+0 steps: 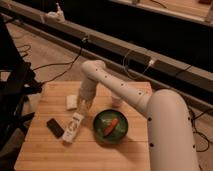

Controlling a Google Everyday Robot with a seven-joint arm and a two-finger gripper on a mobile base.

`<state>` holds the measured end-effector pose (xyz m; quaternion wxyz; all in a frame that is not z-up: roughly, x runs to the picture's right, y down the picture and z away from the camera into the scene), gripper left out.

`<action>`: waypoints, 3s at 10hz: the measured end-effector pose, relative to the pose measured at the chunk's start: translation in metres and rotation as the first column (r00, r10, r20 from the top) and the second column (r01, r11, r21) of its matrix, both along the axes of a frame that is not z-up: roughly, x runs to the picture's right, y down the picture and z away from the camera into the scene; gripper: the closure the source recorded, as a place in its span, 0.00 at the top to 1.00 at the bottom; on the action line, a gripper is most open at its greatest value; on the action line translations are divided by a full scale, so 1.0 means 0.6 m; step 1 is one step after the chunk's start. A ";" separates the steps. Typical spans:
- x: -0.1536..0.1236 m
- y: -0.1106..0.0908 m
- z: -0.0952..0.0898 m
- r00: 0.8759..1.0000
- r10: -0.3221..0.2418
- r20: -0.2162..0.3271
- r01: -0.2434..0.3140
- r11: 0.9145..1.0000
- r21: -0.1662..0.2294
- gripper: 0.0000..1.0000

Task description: Stand the bottle upright

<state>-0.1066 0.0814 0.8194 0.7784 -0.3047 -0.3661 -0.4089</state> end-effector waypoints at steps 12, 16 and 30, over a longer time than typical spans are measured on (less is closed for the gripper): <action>0.025 -0.113 -0.054 0.999 0.035 -0.020 -0.032 0.991 0.134 0.00; 0.061 -0.145 -0.039 0.996 0.019 -0.084 -0.003 0.982 0.191 0.00; 0.127 -0.211 -0.024 0.985 0.023 -0.170 0.027 0.959 0.282 0.00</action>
